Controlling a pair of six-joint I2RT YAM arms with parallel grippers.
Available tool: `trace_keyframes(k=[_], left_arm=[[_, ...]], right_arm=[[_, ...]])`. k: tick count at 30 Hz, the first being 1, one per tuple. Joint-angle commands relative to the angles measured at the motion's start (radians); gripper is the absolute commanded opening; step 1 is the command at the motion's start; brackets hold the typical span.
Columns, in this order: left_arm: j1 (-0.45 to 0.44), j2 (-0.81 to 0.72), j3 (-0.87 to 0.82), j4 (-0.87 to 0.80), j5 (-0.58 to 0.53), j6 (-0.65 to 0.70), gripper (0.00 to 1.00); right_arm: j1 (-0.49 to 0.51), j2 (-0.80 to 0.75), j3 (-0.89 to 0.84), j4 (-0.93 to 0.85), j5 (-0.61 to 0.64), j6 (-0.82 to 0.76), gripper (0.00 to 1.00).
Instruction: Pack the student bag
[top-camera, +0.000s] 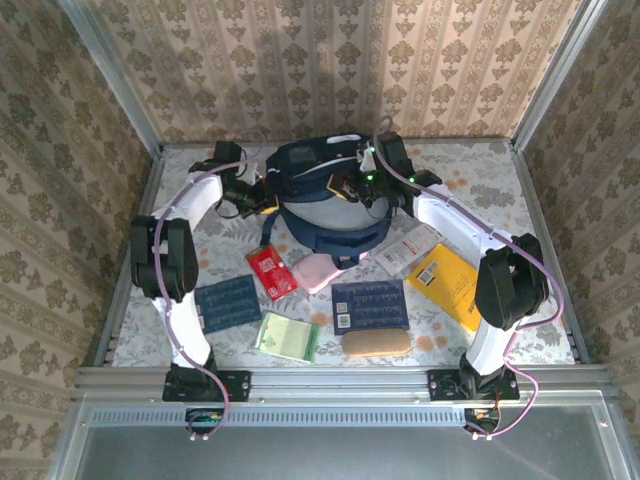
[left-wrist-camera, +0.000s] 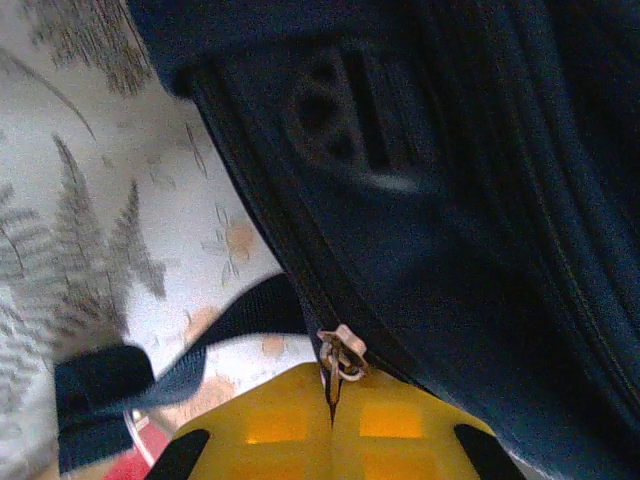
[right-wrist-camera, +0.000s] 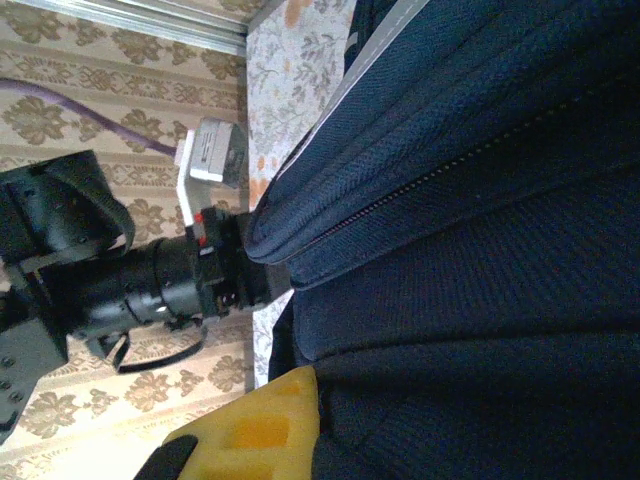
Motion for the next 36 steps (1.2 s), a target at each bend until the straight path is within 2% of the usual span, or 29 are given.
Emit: trace_keyframes(k=[1, 6, 14, 19, 21, 23, 26, 29, 33, 36], left_arm=[[0.050, 0.078, 0.105, 0.032, -0.059, -0.039, 0.00], [0.076, 0.183, 0.216, 0.010, -0.058, -0.050, 0.02], [0.101, 0.301, 0.332, 0.060, 0.033, -0.108, 0.08], [0.121, 0.390, 0.401, 0.057, 0.059, -0.142, 0.09], [0.133, 0.410, 0.404, 0.072, 0.059, -0.165, 0.15], [0.134, 0.408, 0.406, 0.101, 0.111, -0.181, 0.22], [0.136, 0.349, 0.348, 0.212, 0.168, -0.250, 0.29], [0.146, 0.243, 0.268, 0.302, 0.158, -0.322, 0.40], [0.167, 0.098, 0.210, 0.267, 0.096, -0.337, 0.48], [0.184, -0.039, 0.101, 0.264, 0.011, -0.342, 0.51]], right_arm=[[-0.014, -0.055, 0.064, 0.045, -0.045, 0.021, 0.00], [-0.009, -0.066, 0.060, 0.053, -0.039, 0.019, 0.00], [-0.003, -0.051, 0.058, 0.066, -0.041, 0.041, 0.00], [-0.005, -0.059, 0.046, 0.088, 0.020, 0.074, 0.00], [-0.005, -0.061, 0.043, 0.109, 0.038, 0.088, 0.00], [-0.006, -0.054, 0.049, 0.112, 0.060, 0.103, 0.00], [-0.004, -0.053, 0.039, 0.110, 0.141, 0.141, 0.00], [-0.004, -0.070, -0.002, 0.145, 0.273, 0.210, 0.00], [-0.003, -0.088, -0.054, 0.217, 0.448, 0.301, 0.00], [-0.001, -0.105, -0.123, 0.331, 0.580, 0.380, 0.00]])
